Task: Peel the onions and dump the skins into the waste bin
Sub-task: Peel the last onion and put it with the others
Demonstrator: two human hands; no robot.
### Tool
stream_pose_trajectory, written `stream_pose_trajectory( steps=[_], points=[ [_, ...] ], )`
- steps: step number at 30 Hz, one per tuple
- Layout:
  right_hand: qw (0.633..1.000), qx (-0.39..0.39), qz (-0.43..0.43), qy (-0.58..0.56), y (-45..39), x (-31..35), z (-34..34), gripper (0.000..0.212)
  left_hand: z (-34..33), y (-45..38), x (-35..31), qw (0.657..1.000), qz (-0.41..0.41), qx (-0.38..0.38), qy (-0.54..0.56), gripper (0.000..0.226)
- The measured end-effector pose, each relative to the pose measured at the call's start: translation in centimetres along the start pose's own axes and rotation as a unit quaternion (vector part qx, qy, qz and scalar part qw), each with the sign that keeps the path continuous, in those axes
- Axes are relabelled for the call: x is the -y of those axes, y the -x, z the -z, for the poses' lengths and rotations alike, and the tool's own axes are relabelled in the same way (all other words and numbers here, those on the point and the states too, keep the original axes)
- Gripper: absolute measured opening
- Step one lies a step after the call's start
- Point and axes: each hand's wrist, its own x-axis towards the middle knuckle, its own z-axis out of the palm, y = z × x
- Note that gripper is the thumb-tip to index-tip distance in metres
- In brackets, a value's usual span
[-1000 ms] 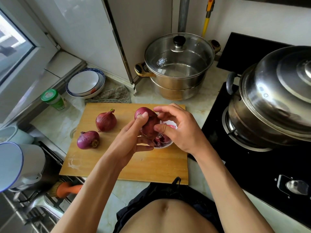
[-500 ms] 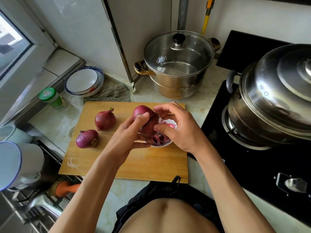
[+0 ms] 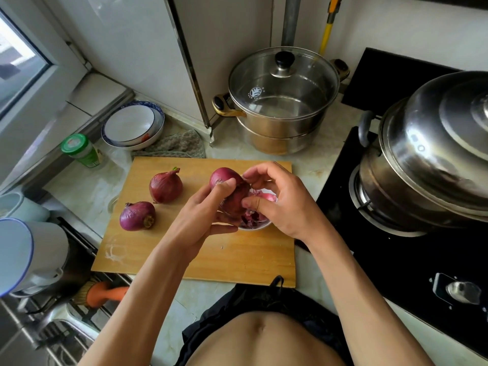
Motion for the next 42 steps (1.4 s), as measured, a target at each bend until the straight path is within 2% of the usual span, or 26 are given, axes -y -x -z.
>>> stream_pose_trajectory(
  steps=[5, 11, 15, 20, 24, 28, 42],
  points=[
    [1.000, 0.014, -0.020, -0.010, -0.20, -0.14, 0.22, 0.044, -0.25, 0.01, 0.12, 1.000, 0.006, 0.002, 0.005, 0.037],
    [0.999, 0.029, -0.030, 0.002, -0.12, 0.00, 0.58, 0.040, -0.39, -0.11, 0.46, 1.000, 0.006, 0.007, 0.008, 0.061],
    [1.000, 0.012, -0.012, 0.012, 0.11, -0.04, 0.14, 0.034, -0.43, -0.31, 0.27, 1.000, 0.003, -0.005, 0.014, 0.053],
    [1.000, -0.008, 0.019, 0.016, 0.00, -0.05, 0.24, 0.044, -0.36, -0.09, -0.28, 1.000, 0.006, 0.005, 0.004, 0.040],
    [0.999, -0.015, 0.025, 0.021, 0.00, 0.03, 0.16, 0.043, -0.43, -0.02, -0.42, 1.000, 0.005, 0.009, 0.004, 0.038],
    [0.999, -0.018, 0.023, 0.023, -0.01, -0.14, 0.29, 0.042, -0.64, 0.12, -0.43, 1.000, 0.004, 0.011, 0.006, 0.047],
    [1.000, -0.024, 0.014, 0.011, -0.01, -0.12, 0.26, 0.044, -0.70, 0.32, -0.28, 1.000, 0.002, 0.005, 0.015, 0.037]
  ],
)
